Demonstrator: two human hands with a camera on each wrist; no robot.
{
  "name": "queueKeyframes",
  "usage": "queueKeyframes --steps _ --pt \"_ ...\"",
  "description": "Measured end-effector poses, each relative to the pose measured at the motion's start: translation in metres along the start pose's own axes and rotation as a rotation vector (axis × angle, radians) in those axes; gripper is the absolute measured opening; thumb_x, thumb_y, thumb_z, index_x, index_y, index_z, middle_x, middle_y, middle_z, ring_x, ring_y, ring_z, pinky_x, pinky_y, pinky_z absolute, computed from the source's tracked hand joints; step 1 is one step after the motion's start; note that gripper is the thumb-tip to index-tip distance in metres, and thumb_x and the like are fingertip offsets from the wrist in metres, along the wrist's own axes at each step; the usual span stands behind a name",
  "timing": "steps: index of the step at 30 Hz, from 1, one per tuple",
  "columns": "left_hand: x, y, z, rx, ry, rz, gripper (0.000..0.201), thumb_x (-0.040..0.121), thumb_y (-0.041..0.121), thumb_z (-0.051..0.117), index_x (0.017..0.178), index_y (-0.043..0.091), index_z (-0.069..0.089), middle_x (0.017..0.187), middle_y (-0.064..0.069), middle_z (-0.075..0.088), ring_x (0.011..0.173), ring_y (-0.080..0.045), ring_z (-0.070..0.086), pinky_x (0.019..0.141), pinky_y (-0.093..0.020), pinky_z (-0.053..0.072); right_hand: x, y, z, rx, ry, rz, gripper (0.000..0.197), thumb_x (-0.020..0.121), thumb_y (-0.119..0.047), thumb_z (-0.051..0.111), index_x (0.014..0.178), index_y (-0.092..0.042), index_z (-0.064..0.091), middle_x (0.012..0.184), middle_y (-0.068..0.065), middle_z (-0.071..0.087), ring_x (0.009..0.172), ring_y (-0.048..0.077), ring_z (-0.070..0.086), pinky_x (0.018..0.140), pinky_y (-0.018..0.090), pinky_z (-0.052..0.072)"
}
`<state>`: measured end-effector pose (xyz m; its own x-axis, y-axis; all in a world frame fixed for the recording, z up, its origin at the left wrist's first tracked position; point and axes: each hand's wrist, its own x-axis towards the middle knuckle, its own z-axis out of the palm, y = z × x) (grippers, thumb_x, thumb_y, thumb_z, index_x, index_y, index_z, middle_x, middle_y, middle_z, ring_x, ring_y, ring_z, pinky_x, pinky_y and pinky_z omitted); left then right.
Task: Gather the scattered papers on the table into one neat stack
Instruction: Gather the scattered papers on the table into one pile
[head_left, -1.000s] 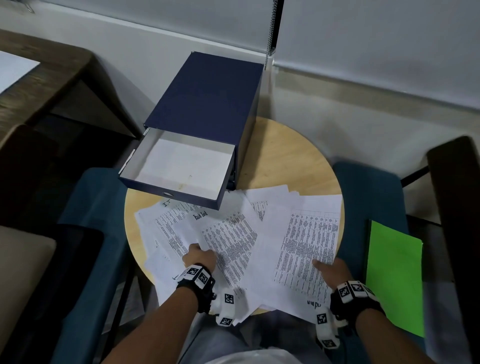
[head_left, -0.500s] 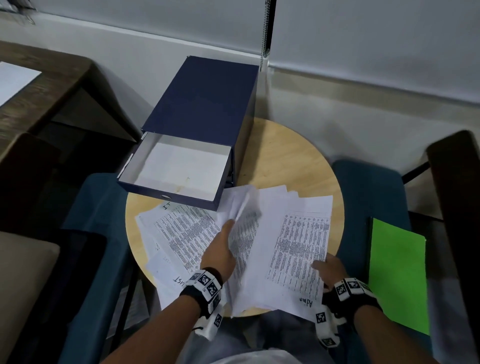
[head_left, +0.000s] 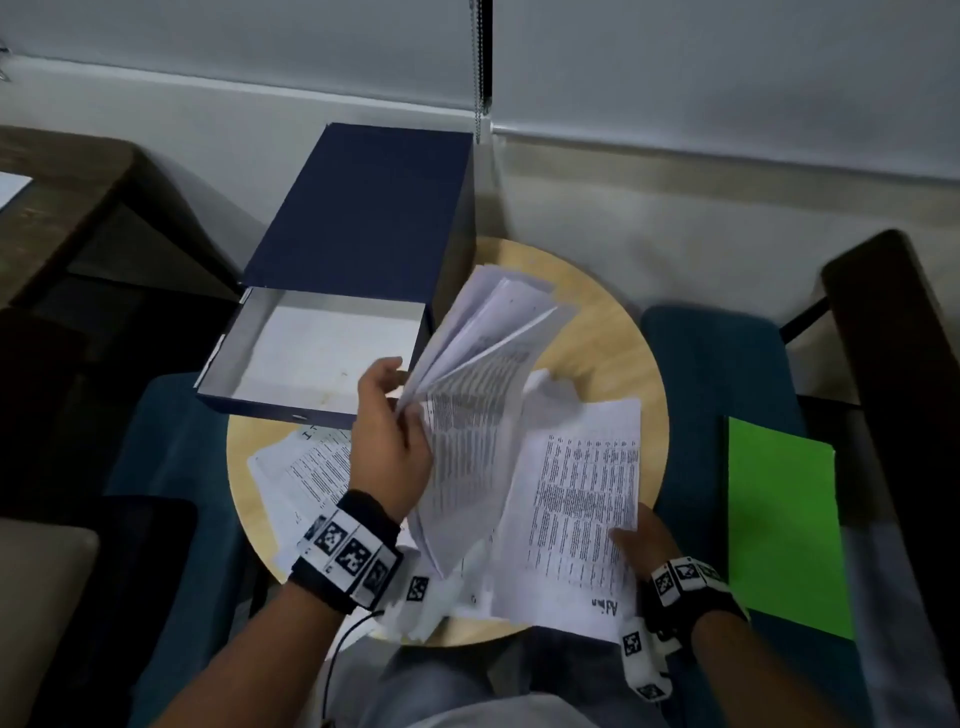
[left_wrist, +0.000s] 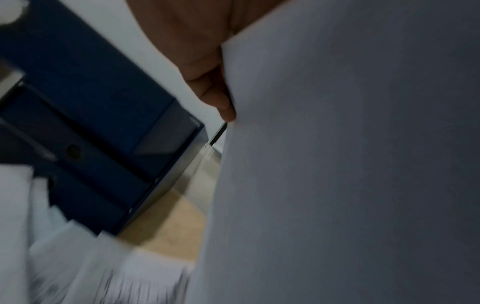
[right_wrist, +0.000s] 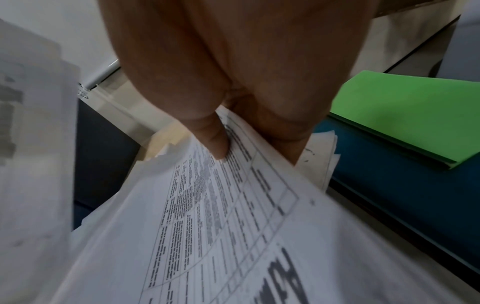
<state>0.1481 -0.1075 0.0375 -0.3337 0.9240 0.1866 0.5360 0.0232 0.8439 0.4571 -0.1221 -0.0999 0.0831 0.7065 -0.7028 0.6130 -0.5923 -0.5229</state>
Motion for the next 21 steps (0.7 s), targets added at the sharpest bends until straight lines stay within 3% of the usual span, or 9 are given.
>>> queueKeyframes --steps 3,5,7,9,11,12,15,18,21 --pt "0.017 0.02 -0.015 0.063 0.068 0.028 0.029 0.095 0.004 0.052 0.123 0.01 0.05 0.099 0.003 0.06 0.078 -0.016 0.058 0.063 -0.019 0.043 0.006 0.006 -0.001 0.006 -0.026 -0.004 0.037 0.09 -0.012 0.057 0.127 -0.011 0.059 0.128 0.01 0.064 0.109 0.024 0.061 0.094 0.03 0.044" --pt "0.023 0.024 -0.015 0.03 0.028 -0.021 0.023 0.095 0.006 0.054 0.116 0.015 0.054 0.084 0.006 0.061 0.069 -0.013 0.056 0.059 -0.012 0.042 0.005 0.004 -0.002 0.03 -0.051 -0.013 0.038 0.094 -0.021 0.056 0.131 -0.01 0.057 0.132 0.011 0.061 0.113 0.024 0.059 0.096 0.03 0.043" --pt "0.024 0.016 -0.003 -0.04 -0.064 -0.092 0.02 0.095 0.006 0.055 0.11 0.019 0.053 0.084 0.011 0.061 0.071 -0.006 0.058 0.062 -0.011 0.046 0.004 0.001 -0.002 0.131 -0.047 0.007 0.047 0.098 -0.035 0.05 0.135 -0.006 0.053 0.137 0.013 0.056 0.118 0.025 0.056 0.1 0.032 0.041" --pt "0.018 -0.002 0.021 -0.04 -0.176 -0.194 0.019 0.094 0.005 0.056 0.107 0.019 0.053 0.087 0.014 0.061 0.074 -0.001 0.058 0.067 -0.017 0.049 0.006 0.001 -0.001 0.353 -0.043 0.148 0.066 0.095 -0.055 0.044 0.141 -0.008 0.047 0.142 0.012 0.051 0.129 0.03 0.049 0.106 0.038 0.037" --pt "0.006 -0.03 0.054 -0.016 -0.366 -0.33 0.019 0.095 0.005 0.055 0.109 0.017 0.053 0.094 0.011 0.061 0.079 -0.005 0.059 0.072 -0.022 0.05 0.008 0.007 0.001 0.665 -0.104 0.278 0.086 0.076 -0.081 0.046 0.135 -0.019 0.057 0.132 0.009 0.061 0.121 0.034 0.058 0.105 0.048 0.04" --pt "-0.001 -0.046 0.072 0.011 -0.488 -0.383 0.02 0.095 0.006 0.054 0.113 0.016 0.054 0.099 0.006 0.062 0.083 -0.011 0.059 0.077 -0.026 0.051 0.007 0.007 0.0 0.806 -0.149 0.273 0.086 0.074 -0.085 0.043 0.127 -0.021 0.064 0.123 0.01 0.068 0.113 0.034 0.063 0.103 0.052 0.044" --pt "-0.023 -0.083 0.114 0.171 -0.769 -0.457 0.027 0.096 0.011 0.049 0.123 0.016 0.05 0.114 -0.006 0.062 0.094 -0.022 0.058 0.086 -0.031 0.051 0.001 0.005 0.001 0.922 -0.174 0.208 0.06 0.093 -0.064 0.039 0.113 -0.017 0.071 0.108 0.012 0.073 0.098 0.031 0.069 0.091 0.048 0.052" --pt "-0.034 -0.096 0.136 0.214 -0.821 -0.447 0.033 0.096 0.009 0.048 0.13 0.013 0.05 0.106 -0.003 0.056 0.093 -0.021 0.053 0.084 -0.028 0.046 0.009 0.014 0.008 0.665 -0.05 0.099 0.024 0.095 -0.015 0.058 0.118 -0.009 0.061 0.123 0.019 0.065 0.094 0.029 0.066 0.096 0.051 0.049" --pt "-0.039 -0.098 0.143 0.177 -0.814 -0.464 0.032 0.095 0.007 0.047 0.126 0.011 0.053 0.103 -0.009 0.062 0.087 -0.021 0.055 0.079 -0.026 0.046 0.012 0.024 0.007 0.507 -0.049 0.079 0.036 0.091 0.006 0.056 0.122 -0.011 0.056 0.125 0.015 0.062 0.104 0.031 0.062 0.1 0.049 0.047"
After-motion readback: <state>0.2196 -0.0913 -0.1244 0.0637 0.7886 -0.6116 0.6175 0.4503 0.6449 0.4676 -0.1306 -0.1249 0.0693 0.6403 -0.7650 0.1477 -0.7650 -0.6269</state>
